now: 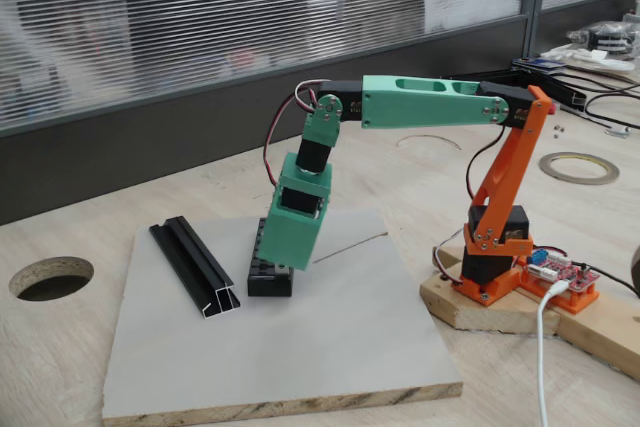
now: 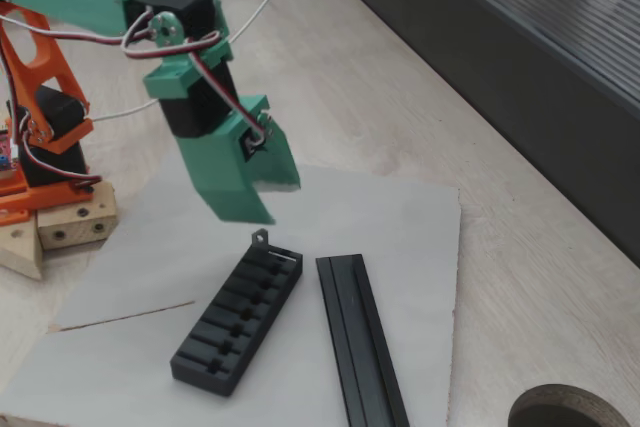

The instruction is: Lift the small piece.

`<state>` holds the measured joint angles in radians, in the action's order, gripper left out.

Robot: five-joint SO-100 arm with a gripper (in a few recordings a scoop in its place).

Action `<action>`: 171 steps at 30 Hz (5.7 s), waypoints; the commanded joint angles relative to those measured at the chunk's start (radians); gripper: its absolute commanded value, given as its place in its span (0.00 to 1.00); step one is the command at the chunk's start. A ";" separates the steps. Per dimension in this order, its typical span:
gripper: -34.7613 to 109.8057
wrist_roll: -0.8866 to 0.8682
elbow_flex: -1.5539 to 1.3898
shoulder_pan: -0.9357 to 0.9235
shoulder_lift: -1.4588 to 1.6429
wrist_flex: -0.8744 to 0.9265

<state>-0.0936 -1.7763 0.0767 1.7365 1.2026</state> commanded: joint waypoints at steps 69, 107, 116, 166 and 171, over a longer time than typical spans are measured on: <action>0.54 0.120 0.002 0.028 -0.161 -0.118; 0.54 0.123 -0.009 -0.034 -0.152 -0.118; 0.54 0.123 -0.009 -0.034 -0.150 -0.118; 0.41 0.123 -0.009 0.083 -0.164 -0.118; 0.41 0.123 -0.009 0.083 -0.164 -0.118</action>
<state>0.0245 -1.7902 0.1442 1.5631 1.0784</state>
